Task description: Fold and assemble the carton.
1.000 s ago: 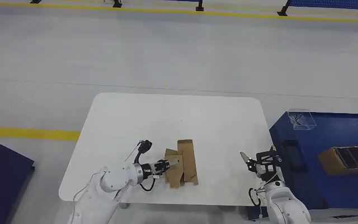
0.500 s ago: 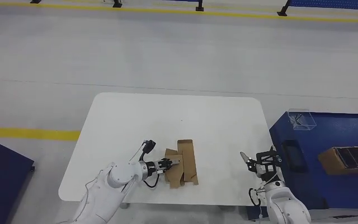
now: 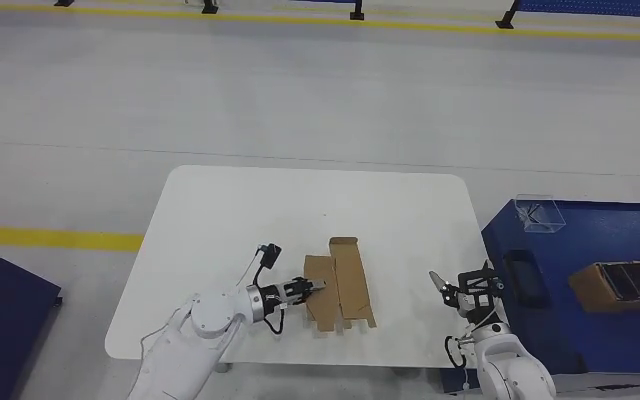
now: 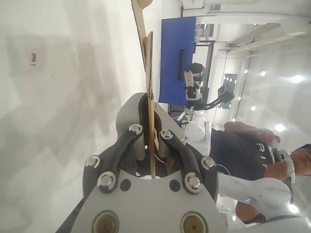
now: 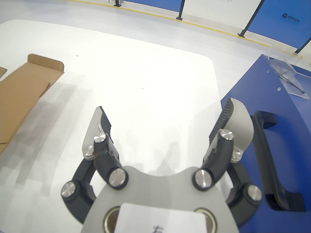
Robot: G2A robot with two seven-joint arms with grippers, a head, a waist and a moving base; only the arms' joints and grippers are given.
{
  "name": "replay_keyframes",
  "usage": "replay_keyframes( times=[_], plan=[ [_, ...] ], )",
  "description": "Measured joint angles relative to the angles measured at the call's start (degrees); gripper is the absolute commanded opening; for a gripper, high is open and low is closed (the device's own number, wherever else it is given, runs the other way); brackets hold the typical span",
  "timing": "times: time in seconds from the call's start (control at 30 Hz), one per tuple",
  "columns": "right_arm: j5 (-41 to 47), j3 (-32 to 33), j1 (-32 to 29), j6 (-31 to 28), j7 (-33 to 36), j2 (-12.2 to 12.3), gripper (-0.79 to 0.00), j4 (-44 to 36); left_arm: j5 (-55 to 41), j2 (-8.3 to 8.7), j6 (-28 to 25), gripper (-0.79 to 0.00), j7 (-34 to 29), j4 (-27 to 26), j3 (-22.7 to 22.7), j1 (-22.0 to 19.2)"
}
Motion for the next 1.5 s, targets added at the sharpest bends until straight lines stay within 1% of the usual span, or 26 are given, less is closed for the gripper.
replay_keyframes(
  times=[0.2, 0.27, 0.37, 0.4, 0.47, 0.5, 0.57, 0.6, 0.7, 0.8, 0.83, 0.87, 0.9, 0.93, 1.0, 1.03, 1.07, 1.2, 1.33, 1.37, 1.4, 1.5],
  plan=[
    [0.49, -0.09, -0.09, -0.49, 0.49, 0.01, 0.0, -0.24, 0.1, 0.02, 0.08, -0.785, 0.1, 0.01, -0.03, 0.09],
    [4.06, 0.7, 0.08, -3.97, 4.05, 0.13, 0.0, -1.64, 0.1, 0.02, 0.08, -0.785, 0.1, 0.0, -0.03, 0.09],
    [19.04, 4.53, 2.17, -13.94, 17.73, 0.66, 0.0, -3.77, 0.07, 0.02, 0.01, -0.785, 0.32, -0.16, -0.02, 0.25],
    [26.85, 6.15, 3.74, -16.96, 24.79, 0.95, 0.0, -3.47, -0.16, 0.0, -0.31, -0.785, 0.99, -0.62, -0.04, 0.7],
    [39.33, 7.96, 7.03, -19.77, 36.65, 1.5, 0.0, -1.75, -0.91, 0.01, -1.25, -0.785, 1.61, -1.5, -0.17, 1.56],
    [47.74, 8.68, 9.97, -19.99, 45.16, 1.94, 0.0, 0.41, -1.61, 0.05, -2.02, -0.785, 1.55, -2.06, -0.31, 2.12],
    [58.63, 8.63, 15.25, -18.35, 57.49, 2.6, 0.0, 4.76, -3.01, 0.1, -3.29, -0.785, 1.27, -2.88, -0.57, 2.99],
    [64.47, 7.59, 18.82, -17.0, 64.76, 2.89, 0.0, 8.33, -4.2, 0.11, -4.01, -0.785, 0.93, -3.33, -0.7, 3.54],
    [75.15, 2.69, 27.77, -14.6, 79.93, 3.17, 0.0, 18.63, -6.75, 0.13, -5.4, -0.785, 0.32, -3.88, -1.01, 4.4],
    [79.04, -3.5, 34.94, -14.96, 87.45, 2.69, 0.0, 28.46, -7.28, 0.05, -5.43, -0.785, 1.03, -3.73, -0.73, 4.69],
    [79.69, -5.42, 36.65, -15.31, 88.08, 2.47, 0.0, 30.92, -7.52, -0.01, -5.3, -0.785, 1.37, -3.61, -0.58, 4.67],
    [80.32, -7.2, 38.09, -15.85, 88.2, 2.27, -0.197, 33.02, -7.7, -0.07, -5.26, -0.785, 1.58, -3.45, -0.4, 4.59],
    [81.1, -9.26, 39.62, -16.4, 87.96, 2.05, -0.332, 35.26, -7.89, -0.14, -5.27, -0.785, 1.74, -3.17, -0.16, 4.45],
    [81.54, -10.52, 40.49, -16.86, 87.51, 1.91, -0.446, 36.58, -8.04, -0.2, -5.3, -0.785, 1.81, -2.97, 0.02, 4.35],
    [82.93, -12.81, 41.69, -17.9, 86.38, 1.58, -0.576, 38.87, -8.59, -0.32, -5.58, -0.785, 1.72, -2.68, 0.45, 4.24],
    [83.81, -13.6, 42.09, -18.03, 86.12, 1.42, -0.773, 39.88, -8.68, -0.36, -5.73, -0.785, 1.68, -2.61, 0.61, 4.22],
    [84.66, -14.34, 42.55, -18.1, 85.96, 1.26, -0.785, 40.89, -8.71, -0.39, -5.88, -0.785, 1.72, -2.54, 0.76, 4.2],
    [89.43, -17.55, 44.53, -18.15, 86.14, 0.46, -0.785, 44.3, -8.84, -0.58, -6.3, -0.785, 1.98, -1.97, 1.5, 3.95],
    [93.14, -19.76, 45.89, -16.99, 87.3, 0.22, -0.785, 45.62, -9.24, -0.68, -6.7, -0.785, 1.81, -1.34, 1.85, 3.72],
    [93.6, -20.16, 46.12, -16.76, 87.53, 0.26, -0.785, 45.77, -9.41, -0.69, -6.82, -0.483, 1.6, -1.21, 1.87, 3.7],
    [93.96, -20.7, 46.38, -16.43, 87.86, 0.35, -0.785, 45.97, -9.76, -0.69, -7.03, 0.0, 1.24, -1.07, 1.86, 3.69],
    [94.39, -21.38, 46.66, -16.25, 88.03, 0.51, -0.785, 46.51, -12.18, -0.64, -7.94, 0.0, -0.49, -0.76, 1.33, 3.85]
  ],
)
